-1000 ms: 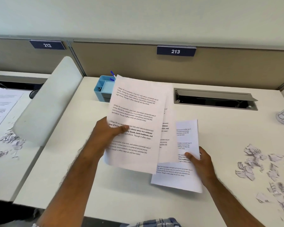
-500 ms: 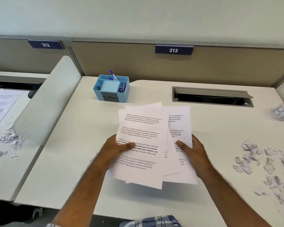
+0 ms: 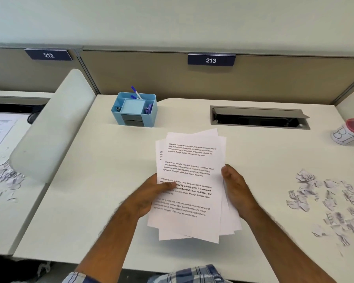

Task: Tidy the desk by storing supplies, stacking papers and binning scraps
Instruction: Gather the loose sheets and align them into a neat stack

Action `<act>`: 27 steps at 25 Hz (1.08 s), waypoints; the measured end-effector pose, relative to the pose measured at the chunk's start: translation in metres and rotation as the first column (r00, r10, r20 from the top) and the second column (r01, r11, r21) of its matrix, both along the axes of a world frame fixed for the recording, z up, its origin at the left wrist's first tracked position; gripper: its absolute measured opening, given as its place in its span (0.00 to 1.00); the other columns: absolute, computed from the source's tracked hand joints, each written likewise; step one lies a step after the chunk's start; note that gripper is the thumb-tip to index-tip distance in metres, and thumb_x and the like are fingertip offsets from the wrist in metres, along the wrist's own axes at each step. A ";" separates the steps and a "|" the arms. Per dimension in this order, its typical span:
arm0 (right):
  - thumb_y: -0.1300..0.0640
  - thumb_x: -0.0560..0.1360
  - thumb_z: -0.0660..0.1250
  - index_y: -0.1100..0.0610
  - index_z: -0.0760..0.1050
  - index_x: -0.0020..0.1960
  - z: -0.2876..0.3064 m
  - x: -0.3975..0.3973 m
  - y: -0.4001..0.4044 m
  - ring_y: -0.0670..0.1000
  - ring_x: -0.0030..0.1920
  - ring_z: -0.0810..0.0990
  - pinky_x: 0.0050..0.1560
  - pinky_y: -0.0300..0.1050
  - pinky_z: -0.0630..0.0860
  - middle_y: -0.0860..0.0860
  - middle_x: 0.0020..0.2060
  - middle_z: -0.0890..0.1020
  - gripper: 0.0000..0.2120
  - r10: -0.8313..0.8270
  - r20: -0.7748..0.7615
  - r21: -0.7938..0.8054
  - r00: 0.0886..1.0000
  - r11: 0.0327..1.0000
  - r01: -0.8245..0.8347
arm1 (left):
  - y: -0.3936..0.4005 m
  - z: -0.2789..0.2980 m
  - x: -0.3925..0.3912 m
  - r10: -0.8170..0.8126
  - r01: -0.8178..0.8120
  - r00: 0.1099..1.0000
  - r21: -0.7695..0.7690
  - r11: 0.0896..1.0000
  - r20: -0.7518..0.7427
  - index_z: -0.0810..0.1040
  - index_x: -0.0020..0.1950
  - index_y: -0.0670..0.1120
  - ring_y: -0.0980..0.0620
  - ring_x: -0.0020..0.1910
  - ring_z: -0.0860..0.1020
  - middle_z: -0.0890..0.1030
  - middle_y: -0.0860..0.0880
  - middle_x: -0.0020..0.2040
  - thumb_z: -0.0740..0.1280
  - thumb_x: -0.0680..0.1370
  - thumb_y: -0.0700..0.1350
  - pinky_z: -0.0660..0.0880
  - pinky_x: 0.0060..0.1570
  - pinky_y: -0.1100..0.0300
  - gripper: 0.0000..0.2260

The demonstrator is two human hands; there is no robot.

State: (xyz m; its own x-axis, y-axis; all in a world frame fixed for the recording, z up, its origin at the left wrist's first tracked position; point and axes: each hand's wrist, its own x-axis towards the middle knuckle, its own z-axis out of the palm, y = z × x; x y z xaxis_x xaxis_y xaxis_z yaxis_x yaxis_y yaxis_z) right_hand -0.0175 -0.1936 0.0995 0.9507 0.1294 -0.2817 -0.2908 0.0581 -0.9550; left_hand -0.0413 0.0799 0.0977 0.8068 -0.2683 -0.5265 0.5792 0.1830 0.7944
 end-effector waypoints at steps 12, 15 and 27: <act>0.59 0.79 0.71 0.54 0.75 0.65 0.010 0.027 0.000 0.46 0.58 0.84 0.57 0.42 0.81 0.45 0.57 0.85 0.15 -0.014 0.255 -0.190 0.967 0.980 0.064 | -0.026 0.025 0.036 0.118 -0.303 0.896 0.395 0.867 0.428 0.80 0.61 0.53 0.54 0.52 0.84 0.86 0.57 0.53 0.74 0.77 0.40 0.83 0.52 0.58 0.15; 0.58 0.80 0.70 0.52 0.76 0.65 0.005 0.032 -0.001 0.46 0.59 0.83 0.61 0.46 0.80 0.46 0.57 0.85 0.15 -0.002 0.260 -0.223 0.966 0.973 0.062 | -0.028 0.025 0.046 0.070 -0.294 0.881 0.426 0.856 0.468 0.80 0.61 0.53 0.55 0.52 0.84 0.86 0.55 0.52 0.73 0.77 0.38 0.83 0.52 0.60 0.15; 0.59 0.77 0.74 0.54 0.76 0.63 -0.001 0.040 -0.005 0.48 0.58 0.83 0.59 0.47 0.79 0.50 0.55 0.84 0.16 -0.043 0.230 -0.190 0.972 0.978 0.088 | -0.031 0.016 0.053 0.032 -0.227 0.905 0.418 0.880 0.424 0.78 0.64 0.52 0.56 0.56 0.82 0.84 0.52 0.56 0.76 0.76 0.42 0.81 0.54 0.62 0.19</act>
State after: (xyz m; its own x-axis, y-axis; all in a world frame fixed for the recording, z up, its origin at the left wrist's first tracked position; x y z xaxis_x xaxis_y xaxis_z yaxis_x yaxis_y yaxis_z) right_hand 0.0222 -0.1984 0.0986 0.9968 0.0281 -0.0744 -0.0703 -0.1265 -0.9895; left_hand 0.0115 0.0485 0.1135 0.9804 0.0397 -0.1928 0.1968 -0.1976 0.9603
